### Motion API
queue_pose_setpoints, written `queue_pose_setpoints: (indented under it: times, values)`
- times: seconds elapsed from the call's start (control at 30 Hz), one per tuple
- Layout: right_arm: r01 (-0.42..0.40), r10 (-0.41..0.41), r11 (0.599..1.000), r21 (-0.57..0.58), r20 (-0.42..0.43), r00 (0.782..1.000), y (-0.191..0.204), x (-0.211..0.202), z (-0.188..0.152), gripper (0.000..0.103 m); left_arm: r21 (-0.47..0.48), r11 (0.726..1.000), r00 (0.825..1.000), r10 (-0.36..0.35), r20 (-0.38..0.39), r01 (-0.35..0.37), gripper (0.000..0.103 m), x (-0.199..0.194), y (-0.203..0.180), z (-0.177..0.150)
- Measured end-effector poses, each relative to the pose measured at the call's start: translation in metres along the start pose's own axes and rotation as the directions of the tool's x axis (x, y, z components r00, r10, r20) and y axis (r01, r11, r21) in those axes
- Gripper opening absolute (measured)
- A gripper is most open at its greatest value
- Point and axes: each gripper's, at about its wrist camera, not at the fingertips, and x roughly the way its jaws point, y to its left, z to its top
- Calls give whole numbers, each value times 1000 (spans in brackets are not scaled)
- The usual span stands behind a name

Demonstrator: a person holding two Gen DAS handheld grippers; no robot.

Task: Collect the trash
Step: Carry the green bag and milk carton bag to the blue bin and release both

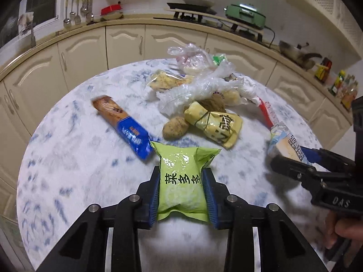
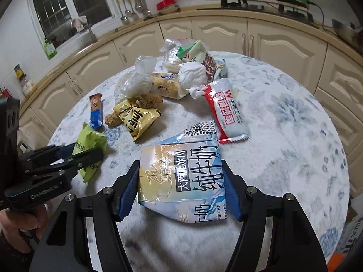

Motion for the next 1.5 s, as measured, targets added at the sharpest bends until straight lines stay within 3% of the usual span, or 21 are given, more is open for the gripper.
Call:
queue_pose_setpoints:
  times: [0.3, 0.47, 0.87, 1.2, 1.5]
  values:
    - [-38, 37, 999, 24, 27, 999, 2, -17, -10, 67, -6, 1000, 999, -19, 46, 19, 28, -24, -1, -19]
    - [-51, 49, 998, 32, 62, 997, 2, -34, -13, 67, 16, 1000, 994, -27, 103, 26, 28, -41, -20, -24]
    - [-68, 54, 996, 54, 219, 974, -11, -105, -8, 67, 72, 995, 969, -83, 232, 68, 28, -91, -68, -23]
    - [15, -52, 994, 105, 361, 931, -51, -188, -12, 67, 167, 974, 930, -197, 312, 150, 28, -121, -131, -23]
    - [135, -227, 962, 236, 422, 878, -114, -260, -45, 67, 263, 921, 882, -362, 303, 288, 28, -114, -199, -16]
